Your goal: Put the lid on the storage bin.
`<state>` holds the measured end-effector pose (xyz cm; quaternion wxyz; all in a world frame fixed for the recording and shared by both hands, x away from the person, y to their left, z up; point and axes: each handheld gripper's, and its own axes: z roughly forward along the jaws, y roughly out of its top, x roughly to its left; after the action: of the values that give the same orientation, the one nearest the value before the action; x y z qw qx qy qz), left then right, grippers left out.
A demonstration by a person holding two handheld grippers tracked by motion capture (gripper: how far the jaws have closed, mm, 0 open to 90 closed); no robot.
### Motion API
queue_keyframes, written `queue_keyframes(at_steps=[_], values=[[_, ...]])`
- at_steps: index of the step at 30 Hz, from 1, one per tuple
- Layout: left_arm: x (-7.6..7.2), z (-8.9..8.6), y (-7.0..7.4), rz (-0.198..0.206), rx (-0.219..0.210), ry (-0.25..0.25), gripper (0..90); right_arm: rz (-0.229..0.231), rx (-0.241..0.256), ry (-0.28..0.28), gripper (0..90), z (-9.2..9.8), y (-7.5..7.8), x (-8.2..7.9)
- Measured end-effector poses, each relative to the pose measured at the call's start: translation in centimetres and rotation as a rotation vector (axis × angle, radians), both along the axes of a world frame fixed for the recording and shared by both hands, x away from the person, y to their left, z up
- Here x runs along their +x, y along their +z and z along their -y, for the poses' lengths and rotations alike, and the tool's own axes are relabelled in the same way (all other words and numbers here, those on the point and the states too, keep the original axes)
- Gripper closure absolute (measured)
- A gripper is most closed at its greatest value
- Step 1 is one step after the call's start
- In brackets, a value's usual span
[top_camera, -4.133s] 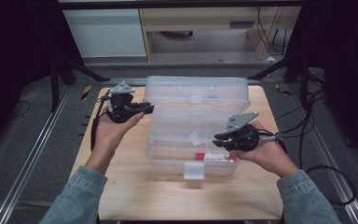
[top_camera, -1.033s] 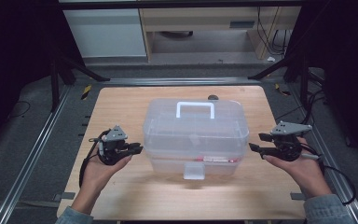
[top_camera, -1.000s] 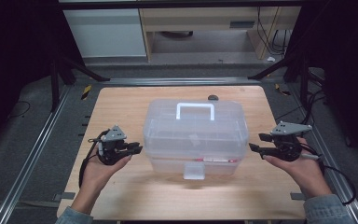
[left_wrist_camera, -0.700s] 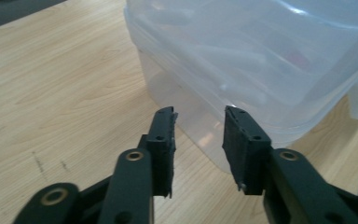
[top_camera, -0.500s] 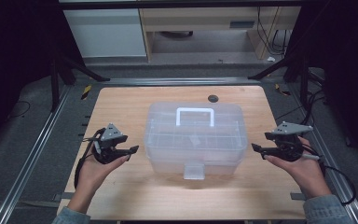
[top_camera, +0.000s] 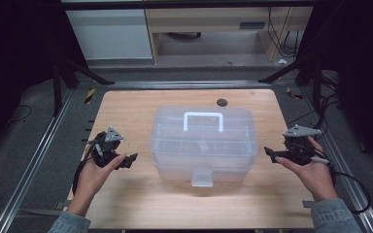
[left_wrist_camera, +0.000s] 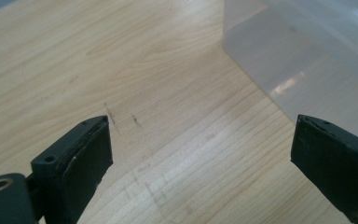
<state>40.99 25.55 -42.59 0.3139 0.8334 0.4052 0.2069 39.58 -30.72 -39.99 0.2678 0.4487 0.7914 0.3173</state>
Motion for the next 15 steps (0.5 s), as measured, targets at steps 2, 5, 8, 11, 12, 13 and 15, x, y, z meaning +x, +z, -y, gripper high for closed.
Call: queue_keyframes(at_steps=[2, 5, 8, 11, 12, 13, 15], values=[[0.4, -0.6, -1.1, -0.031, -0.003, 0.006, 4.8, -0.03, -0.009, -0.015, 19.2, 0.3, -1.3, 0.4], [0.8, -1.0, -2.1, -0.055, -0.004, 0.014, 5.1, -0.063, -0.017, -0.027, 23.5, 0.5, -2.6, 0.7], [1.2, -1.3, -2.8, -0.04, 0.006, 0.022, 6.0, -0.087, -0.029, -0.029, 26.6, 0.7, -3.6, 1.2], [1.8, -1.6, -3.1, 0.005, -0.013, 0.034, 6.6, -0.116, -0.031, -0.028, 28.0, 0.7, -4.6, 2.0], [2.0, -1.7, -3.3, 0.003, -0.012, 0.04, 6.5, -0.125, -0.032, -0.03, 28.0, 0.7, -4.9, 2.3], [2.0, -1.7, -3.3, 0.003, -0.012, 0.04, 6.3, -0.125, -0.032, -0.03, 28.0, 0.7, -4.9, 2.3], [3.1, -1.7, -4.2, -0.015, -0.003, 0.046, 6.2, -0.143, -0.035, -0.039, 28.0, 0.6, -5.7, 3.5]])
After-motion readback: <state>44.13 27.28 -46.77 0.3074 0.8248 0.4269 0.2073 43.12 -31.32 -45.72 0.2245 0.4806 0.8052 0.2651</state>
